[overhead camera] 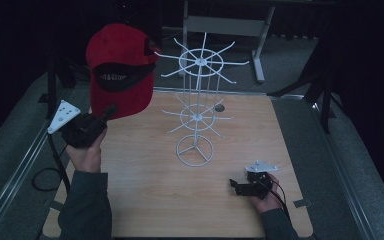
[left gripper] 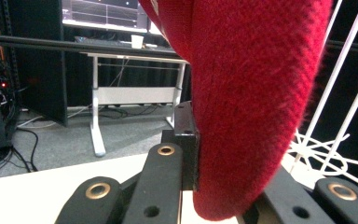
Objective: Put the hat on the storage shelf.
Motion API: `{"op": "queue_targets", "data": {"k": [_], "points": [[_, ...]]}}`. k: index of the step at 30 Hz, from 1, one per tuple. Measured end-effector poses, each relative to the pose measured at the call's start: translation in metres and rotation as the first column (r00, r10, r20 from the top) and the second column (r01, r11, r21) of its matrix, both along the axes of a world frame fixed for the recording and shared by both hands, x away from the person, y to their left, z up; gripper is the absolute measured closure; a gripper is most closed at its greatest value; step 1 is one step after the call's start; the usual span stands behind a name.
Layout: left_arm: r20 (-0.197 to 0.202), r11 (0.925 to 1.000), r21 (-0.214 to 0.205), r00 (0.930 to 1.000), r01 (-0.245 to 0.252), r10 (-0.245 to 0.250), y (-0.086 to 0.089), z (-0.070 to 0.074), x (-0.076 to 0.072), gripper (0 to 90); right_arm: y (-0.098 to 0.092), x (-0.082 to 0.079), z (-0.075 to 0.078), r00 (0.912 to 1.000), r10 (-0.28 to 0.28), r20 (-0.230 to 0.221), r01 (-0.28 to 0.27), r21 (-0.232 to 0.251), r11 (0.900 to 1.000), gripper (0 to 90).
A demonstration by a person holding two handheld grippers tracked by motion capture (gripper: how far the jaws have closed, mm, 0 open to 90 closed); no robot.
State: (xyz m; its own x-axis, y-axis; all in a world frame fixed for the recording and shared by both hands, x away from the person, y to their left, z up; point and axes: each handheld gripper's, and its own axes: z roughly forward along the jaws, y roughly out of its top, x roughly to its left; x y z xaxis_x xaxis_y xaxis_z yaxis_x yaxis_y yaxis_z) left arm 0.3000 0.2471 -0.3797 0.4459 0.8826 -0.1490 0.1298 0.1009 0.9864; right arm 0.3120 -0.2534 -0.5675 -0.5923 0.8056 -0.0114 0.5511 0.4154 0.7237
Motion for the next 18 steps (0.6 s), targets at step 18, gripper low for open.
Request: {"op": "queue_targets", "data": {"k": [18], "points": [[0.034,1.0000,0.001,0.9994,0.006,-0.006,-0.004,0.012,-0.002,85.6,0.000,0.000,0.000,1.0000,0.000,0.000,0.000,0.000,1.0000,15.3]]}}
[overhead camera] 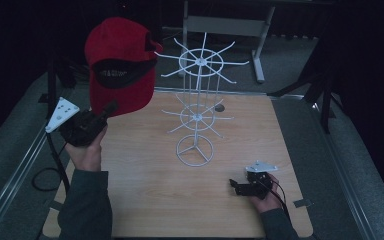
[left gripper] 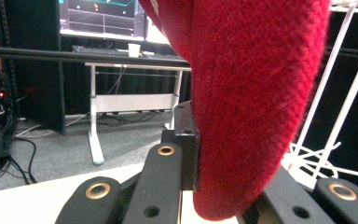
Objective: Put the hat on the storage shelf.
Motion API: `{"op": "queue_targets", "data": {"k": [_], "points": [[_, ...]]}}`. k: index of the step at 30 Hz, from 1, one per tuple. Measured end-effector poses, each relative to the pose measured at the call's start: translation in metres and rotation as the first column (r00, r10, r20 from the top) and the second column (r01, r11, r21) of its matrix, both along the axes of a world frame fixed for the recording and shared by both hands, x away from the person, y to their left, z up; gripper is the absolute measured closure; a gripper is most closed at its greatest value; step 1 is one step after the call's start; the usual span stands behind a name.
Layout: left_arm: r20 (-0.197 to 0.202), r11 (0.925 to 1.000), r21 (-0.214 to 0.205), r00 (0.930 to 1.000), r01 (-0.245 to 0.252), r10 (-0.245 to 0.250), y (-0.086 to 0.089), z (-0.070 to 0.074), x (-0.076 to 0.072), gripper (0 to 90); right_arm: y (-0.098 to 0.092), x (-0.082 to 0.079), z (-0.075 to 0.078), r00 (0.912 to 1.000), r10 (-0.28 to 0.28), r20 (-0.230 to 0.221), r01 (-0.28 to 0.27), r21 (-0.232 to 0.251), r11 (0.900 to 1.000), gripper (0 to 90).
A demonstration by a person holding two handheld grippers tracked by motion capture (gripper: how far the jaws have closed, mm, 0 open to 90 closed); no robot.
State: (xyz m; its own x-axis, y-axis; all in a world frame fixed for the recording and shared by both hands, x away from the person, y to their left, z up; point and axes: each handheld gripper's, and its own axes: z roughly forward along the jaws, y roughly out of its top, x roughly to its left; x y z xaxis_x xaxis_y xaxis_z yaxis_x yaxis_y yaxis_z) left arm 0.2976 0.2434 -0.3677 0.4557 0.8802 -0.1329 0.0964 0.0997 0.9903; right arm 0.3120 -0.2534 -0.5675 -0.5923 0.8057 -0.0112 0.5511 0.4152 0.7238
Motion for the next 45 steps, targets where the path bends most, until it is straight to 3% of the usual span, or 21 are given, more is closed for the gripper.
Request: {"op": "queue_targets", "data": {"k": [19,34,45], "points": [[0.029,0.9993,-0.037,0.9995,-0.009,0.010,0.003,0.009,-0.005,85.6,0.000,0.000,0.000,1.0000,0.000,0.000,0.000,0.000,1.0000,15.3],[0.056,0.9984,-0.047,0.9980,0.031,-0.028,-0.002,0.011,-0.014,85.5,0.000,0.000,0.000,1.0000,0.001,0.000,-0.001,0.000,1.0000,15.3],[0.046,0.9975,-0.040,0.9974,0.058,-0.056,-0.006,0.003,-0.022,85.5,0.000,0.000,0.000,1.0000,-0.001,-0.002,0.001,0.001,1.0000,15.3]]}}
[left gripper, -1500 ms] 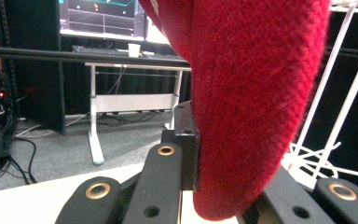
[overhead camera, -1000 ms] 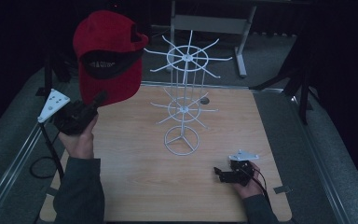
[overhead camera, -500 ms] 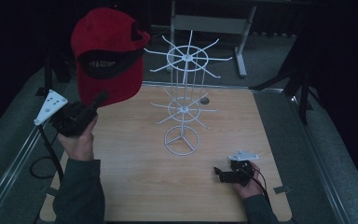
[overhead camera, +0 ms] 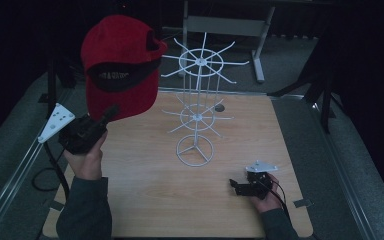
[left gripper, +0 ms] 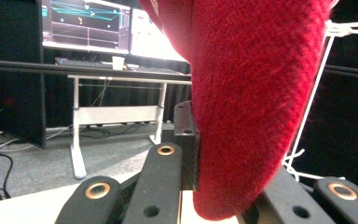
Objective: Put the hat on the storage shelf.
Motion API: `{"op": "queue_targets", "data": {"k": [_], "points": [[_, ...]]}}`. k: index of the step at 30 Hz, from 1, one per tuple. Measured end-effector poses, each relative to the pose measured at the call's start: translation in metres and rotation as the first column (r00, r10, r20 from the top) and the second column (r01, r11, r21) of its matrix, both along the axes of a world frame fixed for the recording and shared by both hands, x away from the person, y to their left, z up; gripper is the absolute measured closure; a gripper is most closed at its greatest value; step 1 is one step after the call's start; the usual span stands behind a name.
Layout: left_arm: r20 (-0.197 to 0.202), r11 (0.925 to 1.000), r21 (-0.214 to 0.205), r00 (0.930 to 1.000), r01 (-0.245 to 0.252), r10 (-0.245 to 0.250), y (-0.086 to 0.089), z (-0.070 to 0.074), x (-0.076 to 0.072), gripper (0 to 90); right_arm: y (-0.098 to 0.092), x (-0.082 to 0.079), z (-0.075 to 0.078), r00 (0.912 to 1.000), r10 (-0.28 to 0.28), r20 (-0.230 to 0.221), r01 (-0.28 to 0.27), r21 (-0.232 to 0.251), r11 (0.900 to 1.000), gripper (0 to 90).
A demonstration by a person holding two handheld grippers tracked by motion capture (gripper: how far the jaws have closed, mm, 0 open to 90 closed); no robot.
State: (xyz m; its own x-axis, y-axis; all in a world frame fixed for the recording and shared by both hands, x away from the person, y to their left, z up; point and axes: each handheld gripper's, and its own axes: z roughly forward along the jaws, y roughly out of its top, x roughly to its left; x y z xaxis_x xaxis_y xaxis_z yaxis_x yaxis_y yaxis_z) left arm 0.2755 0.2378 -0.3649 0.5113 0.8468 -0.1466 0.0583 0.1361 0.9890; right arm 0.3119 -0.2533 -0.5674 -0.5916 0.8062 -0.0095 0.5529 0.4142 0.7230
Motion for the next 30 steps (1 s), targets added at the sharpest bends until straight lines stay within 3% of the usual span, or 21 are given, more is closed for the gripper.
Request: {"op": "queue_targets", "data": {"k": [11,30], "points": [[0.004,1.0000,0.001,1.0000,-0.001,0.001,-0.002,-0.012,-0.006,85.4,0.000,0.000,0.000,1.0000,0.000,0.000,0.000,0.000,1.0000,15.3],[-0.090,0.9988,0.038,0.9955,0.031,-0.028,-0.009,-0.076,-0.010,85.1,0.000,0.000,0.000,1.0000,0.002,0.004,-0.002,-0.002,1.0000,15.3]]}}
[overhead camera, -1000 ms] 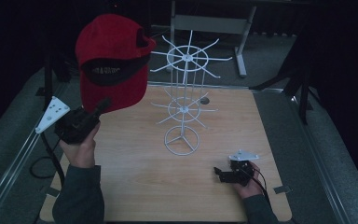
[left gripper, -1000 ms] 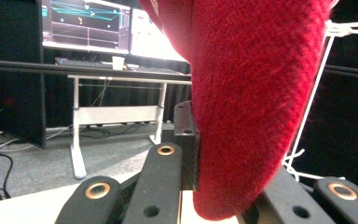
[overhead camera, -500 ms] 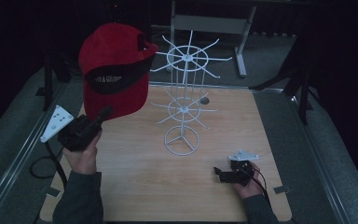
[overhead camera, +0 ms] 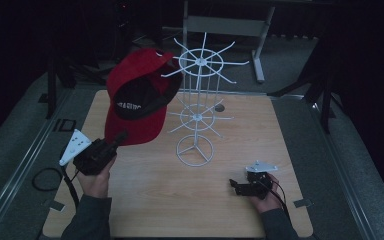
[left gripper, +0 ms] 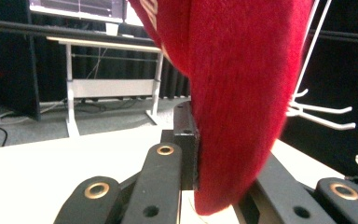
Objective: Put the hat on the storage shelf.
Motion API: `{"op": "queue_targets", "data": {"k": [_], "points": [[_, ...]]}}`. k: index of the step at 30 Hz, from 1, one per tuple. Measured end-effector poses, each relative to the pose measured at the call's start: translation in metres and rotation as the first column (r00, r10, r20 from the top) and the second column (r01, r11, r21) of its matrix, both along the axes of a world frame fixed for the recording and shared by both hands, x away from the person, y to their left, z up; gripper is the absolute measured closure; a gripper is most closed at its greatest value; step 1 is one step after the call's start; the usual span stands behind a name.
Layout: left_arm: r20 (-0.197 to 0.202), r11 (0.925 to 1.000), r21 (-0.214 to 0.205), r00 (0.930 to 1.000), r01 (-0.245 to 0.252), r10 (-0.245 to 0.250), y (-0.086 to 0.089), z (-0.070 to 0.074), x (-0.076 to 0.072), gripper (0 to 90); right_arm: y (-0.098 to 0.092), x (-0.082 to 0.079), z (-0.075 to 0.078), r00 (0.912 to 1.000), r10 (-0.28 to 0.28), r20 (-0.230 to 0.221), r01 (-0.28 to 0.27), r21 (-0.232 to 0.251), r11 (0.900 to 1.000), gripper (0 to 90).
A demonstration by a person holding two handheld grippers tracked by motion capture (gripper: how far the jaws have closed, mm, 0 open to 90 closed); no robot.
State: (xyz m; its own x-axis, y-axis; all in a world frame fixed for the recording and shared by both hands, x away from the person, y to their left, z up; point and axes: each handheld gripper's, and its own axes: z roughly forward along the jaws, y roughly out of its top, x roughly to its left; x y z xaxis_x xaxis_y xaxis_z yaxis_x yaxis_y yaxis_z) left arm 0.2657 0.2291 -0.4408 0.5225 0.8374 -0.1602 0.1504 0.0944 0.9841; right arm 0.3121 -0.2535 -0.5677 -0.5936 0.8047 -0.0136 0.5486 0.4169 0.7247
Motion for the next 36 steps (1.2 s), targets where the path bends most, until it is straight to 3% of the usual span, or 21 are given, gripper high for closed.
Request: {"op": "queue_targets", "data": {"k": [5,9,18,24,31,36], "points": [[-0.015,0.9999,0.012,0.9999,0.008,-0.008,-0.004,-0.012,0.000,85.0,0.000,0.000,0.000,1.0000,0.001,0.001,-0.001,-0.001,1.0000,15.3],[-0.013,0.9995,0.019,0.9996,0.026,-0.026,-0.006,-0.013,0.000,83.9,0.000,0.000,0.000,1.0000,0.000,0.000,0.000,0.000,1.0000,15.3],[0.024,0.9994,0.030,0.9996,0.016,-0.017,-0.005,-0.006,-0.001,58.6,0.000,0.000,0.000,1.0000,0.001,-0.001,-0.001,-0.002,1.0000,15.3],[0.008,0.9995,0.033,1.0000,-0.001,0.001,-0.004,-0.006,0.001,50.0,0.000,0.000,0.000,1.0000,0.001,0.000,-0.001,-0.002,1.0000,15.3],[-0.047,0.9983,0.057,0.9988,-0.009,0.012,-0.002,-0.006,0.007,40.8,0.000,0.000,0.000,1.0000,0.001,-0.002,-0.001,-0.001,1.0000,15.3],[-0.054,0.9969,0.070,0.9977,-0.037,0.040,0.000,-0.007,0.007,31.7,0.000,0.000,0.000,1.0000,0.001,-0.001,-0.001,-0.001,1.0000,15.3]]}}
